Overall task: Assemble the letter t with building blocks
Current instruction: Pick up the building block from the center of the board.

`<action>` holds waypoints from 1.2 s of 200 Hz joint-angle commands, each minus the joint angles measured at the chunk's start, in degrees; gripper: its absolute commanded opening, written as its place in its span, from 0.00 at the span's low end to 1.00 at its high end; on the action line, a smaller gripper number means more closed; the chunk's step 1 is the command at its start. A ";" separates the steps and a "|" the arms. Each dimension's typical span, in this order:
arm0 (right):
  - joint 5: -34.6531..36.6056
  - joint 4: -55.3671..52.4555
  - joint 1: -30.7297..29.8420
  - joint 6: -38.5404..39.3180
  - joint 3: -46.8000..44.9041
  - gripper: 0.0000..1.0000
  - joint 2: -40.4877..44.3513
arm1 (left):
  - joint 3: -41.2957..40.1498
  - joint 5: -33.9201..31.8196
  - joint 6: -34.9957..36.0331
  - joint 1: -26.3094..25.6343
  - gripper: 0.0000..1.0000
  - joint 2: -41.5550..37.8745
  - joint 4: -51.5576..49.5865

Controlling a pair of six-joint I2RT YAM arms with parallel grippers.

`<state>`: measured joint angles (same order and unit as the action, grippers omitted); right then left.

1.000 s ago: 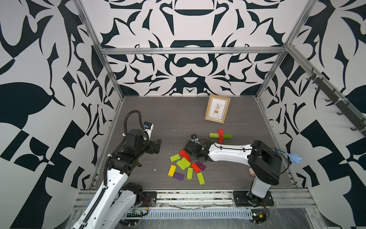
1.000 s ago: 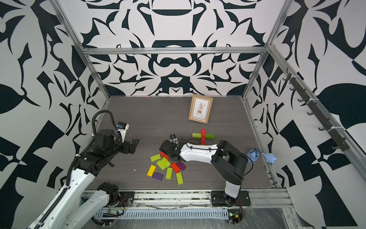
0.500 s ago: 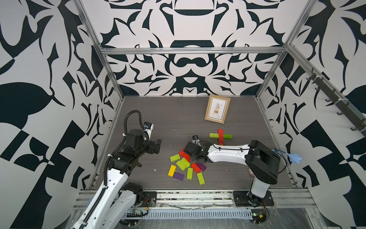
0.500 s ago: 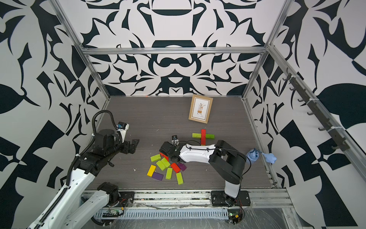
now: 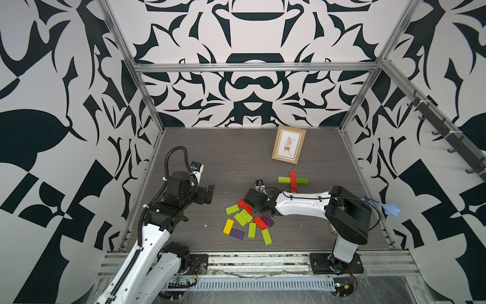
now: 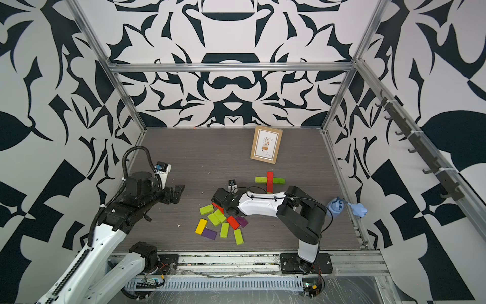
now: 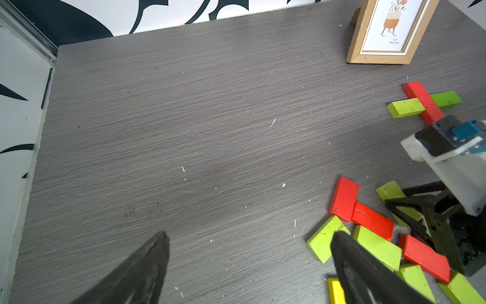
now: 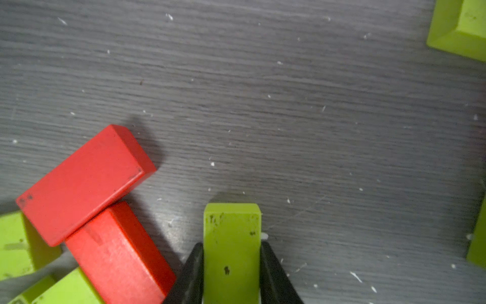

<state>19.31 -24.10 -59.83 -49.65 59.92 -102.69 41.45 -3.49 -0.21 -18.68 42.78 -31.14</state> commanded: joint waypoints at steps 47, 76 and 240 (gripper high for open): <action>0.53 -1.48 -0.04 1.46 2.69 0.34 -3.41 | -0.30 -0.47 -0.05 -0.10 1.00 0.03 -0.33; 0.46 -1.00 -0.11 0.97 3.32 0.35 -4.48 | -0.32 -0.12 -0.16 -0.13 1.00 0.10 -0.19; 4.76 -6.48 0.73 4.83 10.52 0.27 -5.72 | 0.47 0.02 -0.03 -0.13 1.00 1.95 -0.49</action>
<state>21.93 -26.68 -59.68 -47.72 66.70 -108.29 41.45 -3.66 -0.14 -18.68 44.66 -31.11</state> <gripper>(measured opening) 0.334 0.996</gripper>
